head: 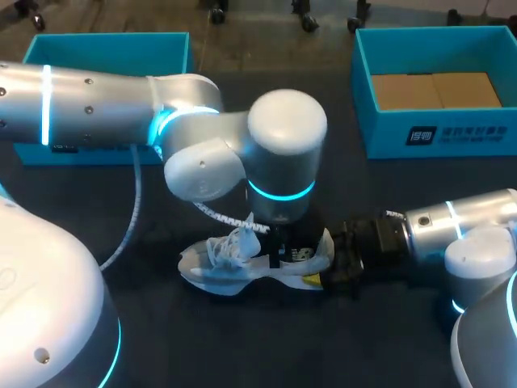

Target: Take the shoe out of the shoebox, open the shoe tongue, remove and reinsert the insole, then place the shoe into the shoebox

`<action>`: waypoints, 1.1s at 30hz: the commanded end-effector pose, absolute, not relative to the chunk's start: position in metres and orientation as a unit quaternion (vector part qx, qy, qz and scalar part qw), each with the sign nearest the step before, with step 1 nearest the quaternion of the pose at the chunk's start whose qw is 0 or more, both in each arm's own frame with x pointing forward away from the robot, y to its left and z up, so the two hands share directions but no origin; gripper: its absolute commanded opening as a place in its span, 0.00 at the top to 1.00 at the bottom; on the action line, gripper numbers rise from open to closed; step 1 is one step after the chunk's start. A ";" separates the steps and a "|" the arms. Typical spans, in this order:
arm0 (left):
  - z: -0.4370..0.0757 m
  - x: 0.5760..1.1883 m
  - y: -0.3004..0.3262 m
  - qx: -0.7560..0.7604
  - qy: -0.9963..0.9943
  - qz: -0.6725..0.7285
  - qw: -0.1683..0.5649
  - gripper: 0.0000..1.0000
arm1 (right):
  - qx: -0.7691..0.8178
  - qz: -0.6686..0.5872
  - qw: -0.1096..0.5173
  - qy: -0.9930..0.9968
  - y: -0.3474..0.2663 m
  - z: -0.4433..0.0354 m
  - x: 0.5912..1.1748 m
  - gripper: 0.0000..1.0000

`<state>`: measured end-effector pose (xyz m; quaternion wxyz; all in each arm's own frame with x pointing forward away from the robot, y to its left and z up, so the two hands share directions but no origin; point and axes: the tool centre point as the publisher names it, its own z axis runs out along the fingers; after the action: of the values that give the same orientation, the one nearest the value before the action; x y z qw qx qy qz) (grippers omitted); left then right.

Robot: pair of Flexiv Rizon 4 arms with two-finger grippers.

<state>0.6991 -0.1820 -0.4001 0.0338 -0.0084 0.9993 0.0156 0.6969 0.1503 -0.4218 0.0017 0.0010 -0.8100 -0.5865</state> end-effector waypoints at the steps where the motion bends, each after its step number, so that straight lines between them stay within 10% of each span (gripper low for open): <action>1: -0.384 0.704 -0.171 -0.001 1.000 -0.017 -0.002 1.00 | 0.002 -0.586 0.001 -0.811 0.153 -0.425 0.690 1.00; 33: -0.313 0.686 -0.169 -0.022 0.984 -0.155 -0.085 1.00 | 0.002 -0.586 0.001 -0.811 0.153 -0.425 0.690 1.00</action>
<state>0.6908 -0.1697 -0.3151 -0.0949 -0.0163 0.9844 -0.1472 0.6929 0.1512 -0.4217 0.0029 0.0025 -0.8100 -0.5865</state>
